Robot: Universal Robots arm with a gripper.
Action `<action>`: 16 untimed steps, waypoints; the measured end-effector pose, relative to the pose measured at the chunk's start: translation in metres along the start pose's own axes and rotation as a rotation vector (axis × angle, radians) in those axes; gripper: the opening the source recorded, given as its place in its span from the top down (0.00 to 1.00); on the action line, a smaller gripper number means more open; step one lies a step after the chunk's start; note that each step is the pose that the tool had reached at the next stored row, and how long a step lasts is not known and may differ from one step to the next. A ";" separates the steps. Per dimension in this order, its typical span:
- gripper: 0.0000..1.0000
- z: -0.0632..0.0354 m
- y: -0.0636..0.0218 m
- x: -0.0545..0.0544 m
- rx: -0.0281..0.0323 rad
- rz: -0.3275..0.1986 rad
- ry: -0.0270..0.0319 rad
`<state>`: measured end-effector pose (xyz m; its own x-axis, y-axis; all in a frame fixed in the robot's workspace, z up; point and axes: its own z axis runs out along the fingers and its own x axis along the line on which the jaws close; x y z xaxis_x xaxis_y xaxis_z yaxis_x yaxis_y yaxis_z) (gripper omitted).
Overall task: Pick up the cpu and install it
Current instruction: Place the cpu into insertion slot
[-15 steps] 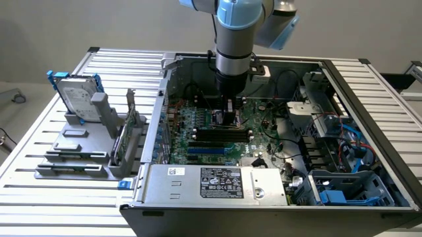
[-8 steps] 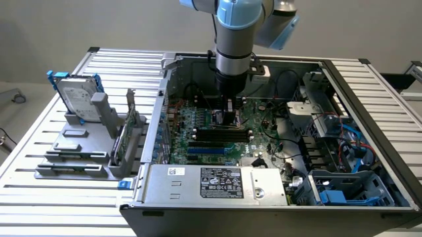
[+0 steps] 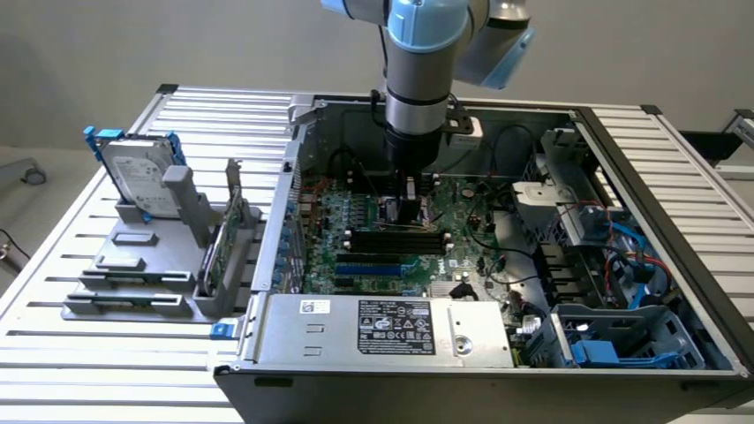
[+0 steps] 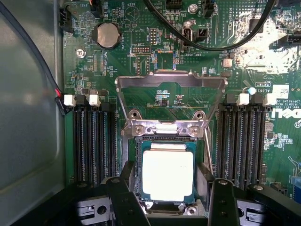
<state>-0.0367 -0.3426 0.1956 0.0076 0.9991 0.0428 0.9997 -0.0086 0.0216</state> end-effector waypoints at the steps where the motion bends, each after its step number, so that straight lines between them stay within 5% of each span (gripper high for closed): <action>1: 0.38 0.0000 0.0000 0.000 -0.0005 0.000 0.0010; 16: 0.38 -0.0025 0.0001 0.000 -0.0020 -0.001 0.0038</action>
<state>-0.0366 -0.3430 0.1981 0.0063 0.9989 0.0467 0.9997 -0.0074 0.0236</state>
